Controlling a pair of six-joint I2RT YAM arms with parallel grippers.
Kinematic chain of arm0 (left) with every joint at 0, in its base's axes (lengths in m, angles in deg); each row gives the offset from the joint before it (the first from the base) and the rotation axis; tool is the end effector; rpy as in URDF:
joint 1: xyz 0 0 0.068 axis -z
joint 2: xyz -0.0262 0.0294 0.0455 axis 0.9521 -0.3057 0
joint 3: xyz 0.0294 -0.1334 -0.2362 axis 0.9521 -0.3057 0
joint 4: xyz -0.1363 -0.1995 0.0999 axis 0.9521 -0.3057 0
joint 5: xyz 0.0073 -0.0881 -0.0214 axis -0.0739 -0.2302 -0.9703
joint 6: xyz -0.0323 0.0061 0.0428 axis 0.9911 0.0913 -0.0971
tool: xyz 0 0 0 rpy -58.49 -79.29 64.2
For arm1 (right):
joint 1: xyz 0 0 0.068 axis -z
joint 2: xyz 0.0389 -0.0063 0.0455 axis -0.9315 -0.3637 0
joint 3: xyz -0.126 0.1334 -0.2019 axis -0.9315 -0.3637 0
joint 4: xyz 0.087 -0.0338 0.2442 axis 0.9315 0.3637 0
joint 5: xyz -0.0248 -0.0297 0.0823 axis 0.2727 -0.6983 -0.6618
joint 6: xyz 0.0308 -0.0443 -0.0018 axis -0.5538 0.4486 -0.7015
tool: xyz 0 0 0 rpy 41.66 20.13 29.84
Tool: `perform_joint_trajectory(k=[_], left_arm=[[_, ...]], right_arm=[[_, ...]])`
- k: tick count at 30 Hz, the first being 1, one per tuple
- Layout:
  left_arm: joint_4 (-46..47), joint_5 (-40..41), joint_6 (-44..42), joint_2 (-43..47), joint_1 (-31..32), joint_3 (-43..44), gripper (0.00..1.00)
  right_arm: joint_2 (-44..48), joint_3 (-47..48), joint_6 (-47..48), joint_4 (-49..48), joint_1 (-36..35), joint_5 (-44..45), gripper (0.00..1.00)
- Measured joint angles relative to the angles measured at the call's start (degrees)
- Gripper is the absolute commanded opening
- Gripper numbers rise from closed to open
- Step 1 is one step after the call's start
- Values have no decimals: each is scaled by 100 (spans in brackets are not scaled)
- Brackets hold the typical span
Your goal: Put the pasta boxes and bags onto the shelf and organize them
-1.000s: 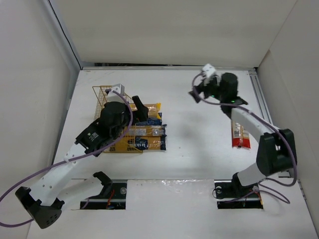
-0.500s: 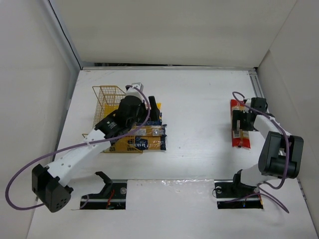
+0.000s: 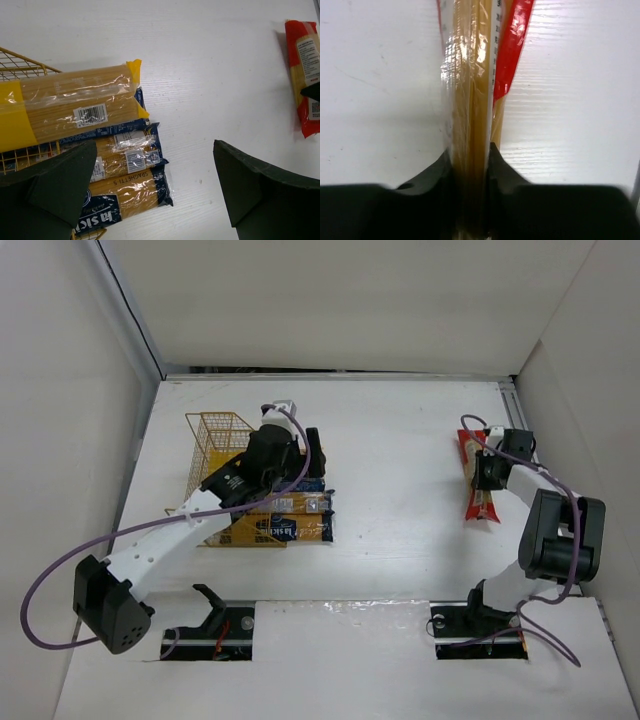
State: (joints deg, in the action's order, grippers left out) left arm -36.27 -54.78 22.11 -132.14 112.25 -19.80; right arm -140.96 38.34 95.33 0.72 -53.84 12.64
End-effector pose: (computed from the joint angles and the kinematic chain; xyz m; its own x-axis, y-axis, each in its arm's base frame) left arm 0.2161 -0.1723 0.3391 -0.4732 -0.1594 -0.8664 0.3142 0.8883 -0.3350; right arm 0.3033 -0.0753 0.1731 -0.8090 -0.0062 -0.5877 0.0017 0.9999 -0.0130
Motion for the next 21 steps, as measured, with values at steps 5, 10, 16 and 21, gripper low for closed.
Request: perform_joint_trajectory(k=[5,10,16,21], left_arm=[[-48,162,-7,59,0,170,100],[-245,343,26,481,0,192,100],[-476,560,260,1427,0,181,100],[-706,758,494,1965,0,151,100]], right_arm=[[282,-195,223,-146,-520,118,0],[1060,-313,546,66,-1860,317,0],[2354,-175,881,-374,-3200,-52,0],[2520,177,1014,-516,-4085,-345,0]])
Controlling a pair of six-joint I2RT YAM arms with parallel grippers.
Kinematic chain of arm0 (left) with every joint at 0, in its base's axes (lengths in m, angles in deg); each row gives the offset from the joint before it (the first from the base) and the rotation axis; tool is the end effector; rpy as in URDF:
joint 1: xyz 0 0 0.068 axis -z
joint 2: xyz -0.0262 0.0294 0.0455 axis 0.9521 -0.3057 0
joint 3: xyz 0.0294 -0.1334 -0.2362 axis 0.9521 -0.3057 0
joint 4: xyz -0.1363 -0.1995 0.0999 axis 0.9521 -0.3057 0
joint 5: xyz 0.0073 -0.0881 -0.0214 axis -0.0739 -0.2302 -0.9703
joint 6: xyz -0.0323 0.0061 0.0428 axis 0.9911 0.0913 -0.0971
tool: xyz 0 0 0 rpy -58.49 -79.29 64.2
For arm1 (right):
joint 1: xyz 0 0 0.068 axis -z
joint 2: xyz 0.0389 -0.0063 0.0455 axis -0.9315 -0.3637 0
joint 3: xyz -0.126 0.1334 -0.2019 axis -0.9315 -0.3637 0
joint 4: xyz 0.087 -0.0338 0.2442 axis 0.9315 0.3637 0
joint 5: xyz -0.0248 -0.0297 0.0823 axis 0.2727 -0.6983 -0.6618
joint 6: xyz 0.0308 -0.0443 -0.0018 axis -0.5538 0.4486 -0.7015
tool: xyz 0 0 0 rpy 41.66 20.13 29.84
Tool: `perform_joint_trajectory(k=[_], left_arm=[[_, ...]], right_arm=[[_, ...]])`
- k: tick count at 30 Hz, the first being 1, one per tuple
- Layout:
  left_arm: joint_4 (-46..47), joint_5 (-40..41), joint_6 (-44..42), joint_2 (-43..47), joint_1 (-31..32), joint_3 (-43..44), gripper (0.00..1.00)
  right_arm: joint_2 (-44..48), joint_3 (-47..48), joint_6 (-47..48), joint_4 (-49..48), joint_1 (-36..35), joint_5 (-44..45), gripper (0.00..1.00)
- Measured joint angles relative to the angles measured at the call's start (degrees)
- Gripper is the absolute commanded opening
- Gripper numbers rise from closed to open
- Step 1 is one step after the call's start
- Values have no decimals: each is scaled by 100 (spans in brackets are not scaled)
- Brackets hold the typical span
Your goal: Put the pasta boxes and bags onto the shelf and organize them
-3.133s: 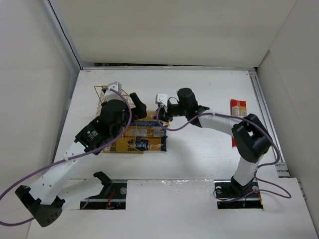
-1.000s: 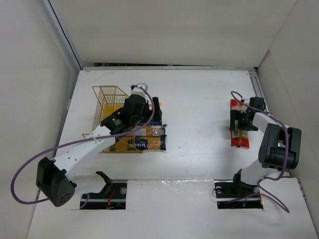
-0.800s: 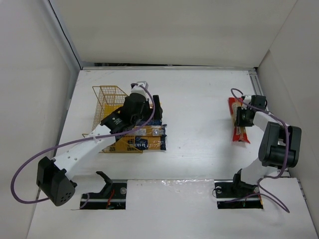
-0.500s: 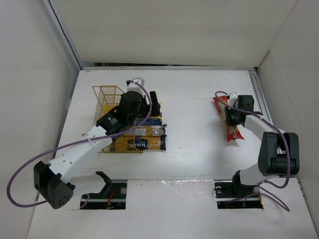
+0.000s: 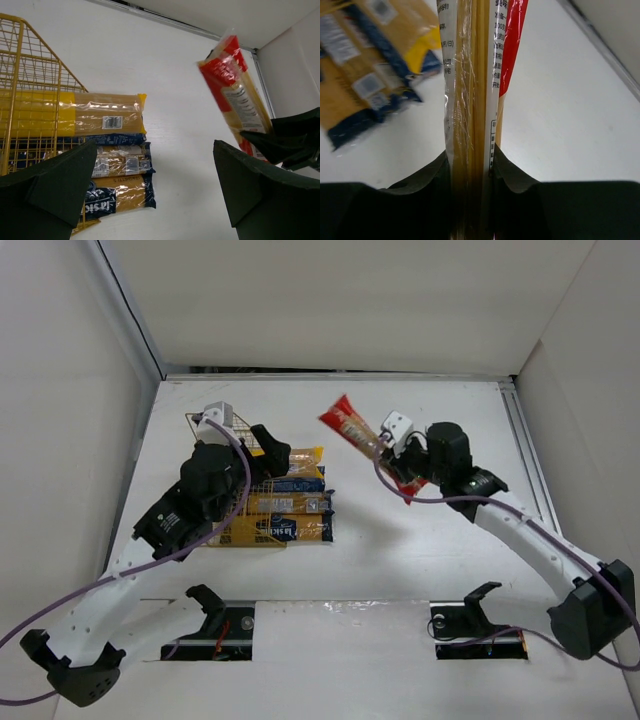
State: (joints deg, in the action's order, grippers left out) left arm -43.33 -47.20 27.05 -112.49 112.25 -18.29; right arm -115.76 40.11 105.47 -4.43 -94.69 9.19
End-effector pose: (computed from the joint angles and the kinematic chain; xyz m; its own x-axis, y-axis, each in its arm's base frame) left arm 0.1457 -0.1071 0.4078 -0.2767 -0.3984 -0.8745 0.2542 0.8472 -0.4664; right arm 0.2350 0.1225 0.3118 -0.0914 -0.4632 -0.8815 -0.6820 0.6742 -0.2835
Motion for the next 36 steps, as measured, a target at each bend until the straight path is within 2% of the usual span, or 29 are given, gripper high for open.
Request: perform_joint_trajectory(k=[3,8,12,25,36], left_arm=[[-164,138,120,90,0,-7,100],[-485,365,299,68,0,-7,100],[-651,490,437,92,0,-7,100],[-750,533,562,382,0,-50,100],[-754,520,564,315,0,-81,100]], right_arm=[[-306,332,63,304,-649,-278,0],[-1346,962,190,942,-1777,-625,0],[-2090,1217,216,1292,-2304,-848,0],[-3464,2369,96,1482,-2883,-756,0],[-4597,3788,125,1539,-2942,-656,0]])
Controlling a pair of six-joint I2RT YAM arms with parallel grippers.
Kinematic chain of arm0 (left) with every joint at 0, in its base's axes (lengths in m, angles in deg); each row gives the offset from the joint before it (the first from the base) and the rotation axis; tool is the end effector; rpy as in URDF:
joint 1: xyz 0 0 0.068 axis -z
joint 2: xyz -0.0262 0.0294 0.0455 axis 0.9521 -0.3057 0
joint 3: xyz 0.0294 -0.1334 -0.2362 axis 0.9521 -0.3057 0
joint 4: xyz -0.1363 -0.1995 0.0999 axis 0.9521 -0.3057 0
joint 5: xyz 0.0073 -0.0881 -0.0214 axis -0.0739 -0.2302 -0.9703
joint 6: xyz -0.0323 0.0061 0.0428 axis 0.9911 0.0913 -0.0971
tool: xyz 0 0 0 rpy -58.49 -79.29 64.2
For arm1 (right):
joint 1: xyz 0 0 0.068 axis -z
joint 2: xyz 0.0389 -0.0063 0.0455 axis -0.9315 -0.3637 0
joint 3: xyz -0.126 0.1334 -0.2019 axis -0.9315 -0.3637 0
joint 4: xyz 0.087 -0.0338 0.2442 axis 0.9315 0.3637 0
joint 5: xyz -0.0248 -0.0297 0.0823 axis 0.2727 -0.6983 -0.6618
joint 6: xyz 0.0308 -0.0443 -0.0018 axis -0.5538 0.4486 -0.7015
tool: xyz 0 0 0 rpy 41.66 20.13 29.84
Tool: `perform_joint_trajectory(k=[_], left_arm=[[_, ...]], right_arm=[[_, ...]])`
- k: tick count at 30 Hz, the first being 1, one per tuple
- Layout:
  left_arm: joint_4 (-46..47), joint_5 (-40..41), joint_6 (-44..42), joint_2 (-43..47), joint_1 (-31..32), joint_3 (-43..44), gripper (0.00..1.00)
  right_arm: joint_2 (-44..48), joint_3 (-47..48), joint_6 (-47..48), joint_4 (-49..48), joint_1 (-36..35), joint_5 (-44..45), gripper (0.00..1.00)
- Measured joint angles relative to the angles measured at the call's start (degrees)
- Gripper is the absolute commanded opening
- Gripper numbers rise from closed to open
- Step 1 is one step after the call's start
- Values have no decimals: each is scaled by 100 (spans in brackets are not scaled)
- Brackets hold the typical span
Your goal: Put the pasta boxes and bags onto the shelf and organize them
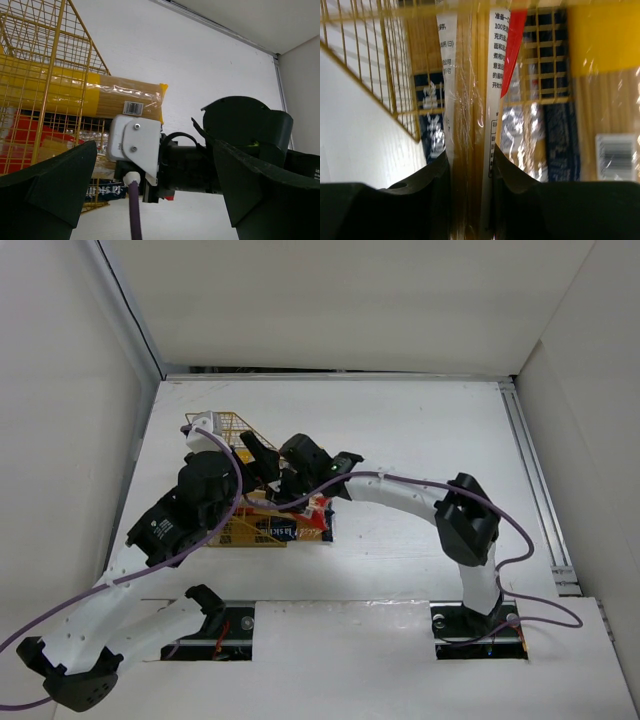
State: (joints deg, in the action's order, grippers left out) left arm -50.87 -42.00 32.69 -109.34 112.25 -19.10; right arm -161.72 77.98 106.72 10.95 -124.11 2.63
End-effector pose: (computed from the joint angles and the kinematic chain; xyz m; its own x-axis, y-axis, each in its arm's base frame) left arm 0.1335 -0.0930 0.3979 -0.3077 -0.4475 -0.8397 0.1208 0.8570 -0.5010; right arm 0.2421 0.3707 0.2446 -0.0088 -0.6896 -0.7241 -0.9928 0.0923 -0.0759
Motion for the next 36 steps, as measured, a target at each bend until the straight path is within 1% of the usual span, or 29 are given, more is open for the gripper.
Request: perform_joint_trajectory(k=[4,10,11,14,16,18,19,20,21,22,25,28,32,34,36], left_arm=[[0,0,2,0,0,0,100],[2,39,0,0,0,0,100],[2,50,0,0,0,0,100],[0,68,4,2,0,0,100],[-4,87,13,2,0,0,100],[-26,109,24,2,0,0,100],[-37,114,37,2,0,0,100],[-42,120,46,2,0,0,100],[-44,122,57,2,0,0,100],[-44,125,61,2,0,0,100],[-44,125,79,2,0,0,100],[-46,125,118,2,0,0,100],[-46,125,144,2,0,0,100],[-7,90,210,0,2,2,100],[251,-168,310,-20,105,24,100]], right_arm=[[-358,531,81,33,-7,-87,2],[-603,872,149,142,11,-214,17],[-634,905,149,144,15,-227,17],[-715,1008,149,149,26,-308,26],[-767,1067,149,136,26,-345,43],[-802,1097,144,109,24,-372,64],[-824,1104,166,61,24,-378,82],[-837,1119,188,24,24,-380,91],[-841,1123,205,-26,22,-378,98],[-841,1123,219,-70,22,-365,100],[-807,1064,234,-229,24,-275,100],[-573,780,232,-345,24,-105,100],[151,219,227,-426,22,341,100],[643,-98,188,-474,61,752,100],[1117,-527,138,-601,116,1064,100]])
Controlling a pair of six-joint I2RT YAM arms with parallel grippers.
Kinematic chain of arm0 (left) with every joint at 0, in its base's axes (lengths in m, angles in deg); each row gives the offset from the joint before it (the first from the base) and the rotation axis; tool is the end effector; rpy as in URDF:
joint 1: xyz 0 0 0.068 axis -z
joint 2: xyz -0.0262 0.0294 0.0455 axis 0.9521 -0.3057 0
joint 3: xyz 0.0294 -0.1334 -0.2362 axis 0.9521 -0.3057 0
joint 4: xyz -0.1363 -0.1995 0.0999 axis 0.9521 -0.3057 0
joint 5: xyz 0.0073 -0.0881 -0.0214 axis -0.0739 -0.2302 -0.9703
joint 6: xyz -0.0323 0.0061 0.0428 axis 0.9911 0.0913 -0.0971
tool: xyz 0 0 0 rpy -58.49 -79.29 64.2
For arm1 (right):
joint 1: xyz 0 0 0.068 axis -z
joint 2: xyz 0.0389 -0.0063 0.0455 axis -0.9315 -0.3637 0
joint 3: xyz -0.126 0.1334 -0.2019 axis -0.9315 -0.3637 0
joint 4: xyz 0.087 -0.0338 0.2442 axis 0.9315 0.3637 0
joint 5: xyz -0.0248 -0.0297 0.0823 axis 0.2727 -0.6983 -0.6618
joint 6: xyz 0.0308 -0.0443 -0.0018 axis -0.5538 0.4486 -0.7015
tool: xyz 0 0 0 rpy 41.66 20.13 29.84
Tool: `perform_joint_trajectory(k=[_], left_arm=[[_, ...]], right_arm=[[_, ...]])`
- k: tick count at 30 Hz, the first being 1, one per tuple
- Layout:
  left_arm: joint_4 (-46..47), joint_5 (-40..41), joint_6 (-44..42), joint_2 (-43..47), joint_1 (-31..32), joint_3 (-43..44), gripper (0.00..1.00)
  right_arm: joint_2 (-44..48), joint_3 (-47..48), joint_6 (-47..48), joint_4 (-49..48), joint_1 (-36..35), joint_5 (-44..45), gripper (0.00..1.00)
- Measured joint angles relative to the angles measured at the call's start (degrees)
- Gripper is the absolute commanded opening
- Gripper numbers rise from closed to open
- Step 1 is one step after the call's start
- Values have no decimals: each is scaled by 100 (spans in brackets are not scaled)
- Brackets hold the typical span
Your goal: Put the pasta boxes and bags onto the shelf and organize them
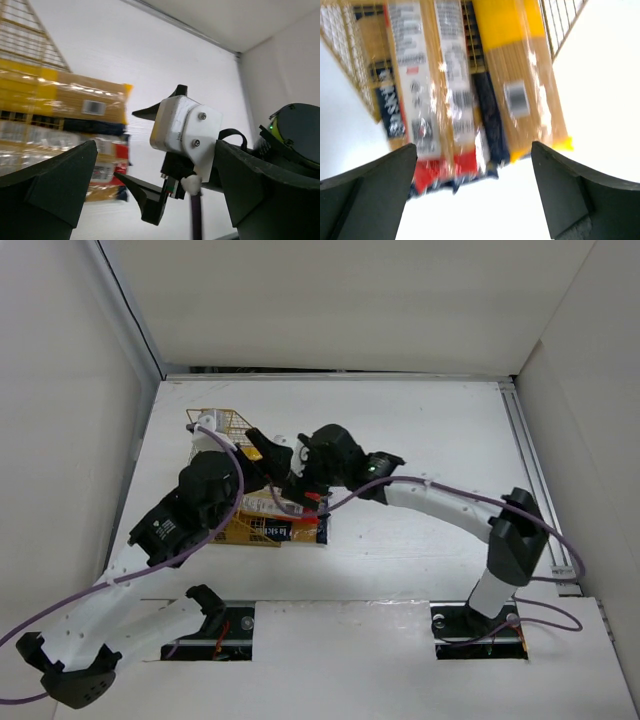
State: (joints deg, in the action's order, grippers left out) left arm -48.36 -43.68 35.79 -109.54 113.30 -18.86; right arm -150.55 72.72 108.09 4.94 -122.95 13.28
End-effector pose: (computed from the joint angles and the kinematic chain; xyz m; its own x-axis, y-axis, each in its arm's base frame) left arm 0.1327 -0.0975 0.4032 -0.3132 -0.5056 -0.8039 0.1591 0.8066 -0.5693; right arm 0.2365 0.3366 0.3012 0.0720 -0.6228 -0.7791 -0.9243 0.2518 -0.2867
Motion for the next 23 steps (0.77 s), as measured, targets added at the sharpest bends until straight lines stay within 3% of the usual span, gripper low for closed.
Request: perform_joint_trajectory(k=[4,9,11,23], left_arm=[[262,9,83,-166,9,33,100],[-26,173,59,-647,-107,-52,100],[-11,162,2,-850,-107,-101,100],[407,-162,-485,-1412,-107,-111,100]], right_arm=[[1078,-1108,-282,-70,717,-70,100],[2524,-2127,-702,-424,2798,81,100],[3123,-2538,-815,-470,3320,321,100],[5442,-3967,-1222,-243,4496,1469,100]])
